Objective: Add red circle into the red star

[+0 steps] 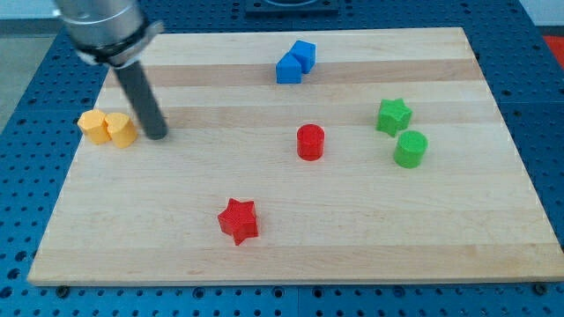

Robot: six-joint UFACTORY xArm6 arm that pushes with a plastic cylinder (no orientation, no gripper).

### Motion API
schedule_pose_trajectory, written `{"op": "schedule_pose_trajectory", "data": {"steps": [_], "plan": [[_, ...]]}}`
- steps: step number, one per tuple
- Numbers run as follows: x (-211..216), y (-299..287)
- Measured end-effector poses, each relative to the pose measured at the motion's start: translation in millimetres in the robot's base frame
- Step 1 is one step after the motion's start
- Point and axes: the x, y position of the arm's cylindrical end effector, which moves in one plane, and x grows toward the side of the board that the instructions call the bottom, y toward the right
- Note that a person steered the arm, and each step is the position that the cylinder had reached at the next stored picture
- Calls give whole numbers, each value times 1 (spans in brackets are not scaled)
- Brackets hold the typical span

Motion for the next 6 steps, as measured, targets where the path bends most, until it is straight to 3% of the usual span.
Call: {"op": "schedule_pose_trajectory", "data": {"steps": [2,3,5,6], "plan": [[-21,148],[13,186],[70,154],[49,155]]}}
